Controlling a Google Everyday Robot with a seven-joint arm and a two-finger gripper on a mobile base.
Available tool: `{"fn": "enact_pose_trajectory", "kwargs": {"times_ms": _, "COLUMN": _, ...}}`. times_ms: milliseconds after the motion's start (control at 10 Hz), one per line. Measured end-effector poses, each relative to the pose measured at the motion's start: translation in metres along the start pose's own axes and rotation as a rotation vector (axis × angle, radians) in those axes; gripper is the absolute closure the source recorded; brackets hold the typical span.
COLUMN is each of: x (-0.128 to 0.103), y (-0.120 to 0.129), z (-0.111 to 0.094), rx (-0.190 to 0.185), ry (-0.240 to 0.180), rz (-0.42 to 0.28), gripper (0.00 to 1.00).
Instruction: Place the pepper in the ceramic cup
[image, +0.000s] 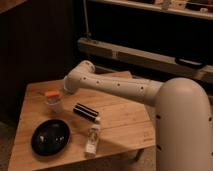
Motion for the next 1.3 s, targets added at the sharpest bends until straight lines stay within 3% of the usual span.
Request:
{"fn": "enact_pose_trajectory", "kwargs": {"times_ms": 700, "x": -0.0009, "y": -0.0038, "z": -0.0012, "rx": 0.001, "ry": -0.017, "rz": -0.005, "gripper": 0.98}}
{"fn": "enact_pose_trajectory", "kwargs": {"times_ms": 1000, "x": -0.0005, "y": -0.0041, "z": -0.0018, "rx": -0.002, "ry": -0.021, "rz": -0.006, "gripper": 0.73}}
{"fn": "enact_pose_trajectory", "kwargs": {"times_ms": 1300, "x": -0.0022, "y": -0.006, "z": -0.0019, "rx": -0.002, "ry": -0.024, "rz": 0.0, "gripper": 0.69}}
